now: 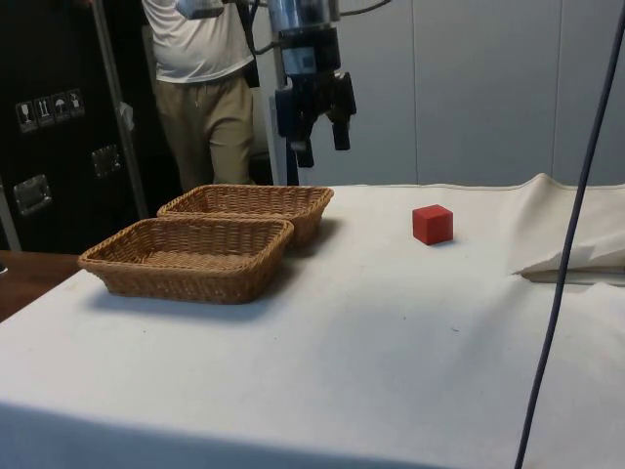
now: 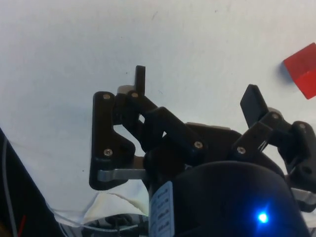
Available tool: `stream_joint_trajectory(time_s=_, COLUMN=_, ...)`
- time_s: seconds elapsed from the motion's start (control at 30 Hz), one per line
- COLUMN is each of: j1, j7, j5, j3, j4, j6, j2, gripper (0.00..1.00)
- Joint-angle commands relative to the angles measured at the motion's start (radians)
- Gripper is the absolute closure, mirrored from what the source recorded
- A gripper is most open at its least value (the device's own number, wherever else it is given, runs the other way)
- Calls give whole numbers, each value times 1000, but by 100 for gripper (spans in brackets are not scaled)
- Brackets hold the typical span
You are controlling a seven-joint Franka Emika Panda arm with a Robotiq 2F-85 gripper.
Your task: Pick up the red cube and place it into the right basket.
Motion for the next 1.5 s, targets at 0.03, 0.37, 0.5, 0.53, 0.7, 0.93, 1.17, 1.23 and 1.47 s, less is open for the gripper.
stream_joint_trajectory(time_s=0.03, j1=-2, j7=24, j5=-14, j3=0, j4=-23, j6=29, j2=-7, gripper=0)
stream_joint_trajectory(time_s=0.37, j1=-17, j7=36, j5=-26, j3=-4, j4=-59, j6=32, j2=-41, gripper=0)
stream_joint_trajectory(time_s=0.5, j1=-26, j7=35, j5=-35, j3=-7, j4=-79, j6=36, j2=-67, gripper=0)
stream_joint_trajectory(time_s=0.53, j1=-28, j7=34, j5=-36, j3=-8, j4=-82, j6=38, j2=-71, gripper=0)
stream_joint_trajectory(time_s=0.7, j1=-36, j7=28, j5=-41, j3=-16, j4=-97, j6=45, j2=-90, gripper=0)
stream_joint_trajectory(time_s=0.93, j1=-49, j7=10, j5=-47, j3=-32, j4=-125, j6=62, j2=-111, gripper=0)
stream_joint_trajectory(time_s=1.17, j1=-53, j7=-14, j5=-43, j3=-55, j4=-141, j6=59, j2=-121, gripper=0)
stream_joint_trajectory(time_s=1.23, j1=-63, j7=-16, j5=-63, j3=-64, j4=-159, j6=75, j2=-136, gripper=0)
stream_joint_trajectory(time_s=1.47, j1=-64, j7=-31, j5=-74, j3=-94, j4=-174, j6=69, j2=-145, gripper=0)
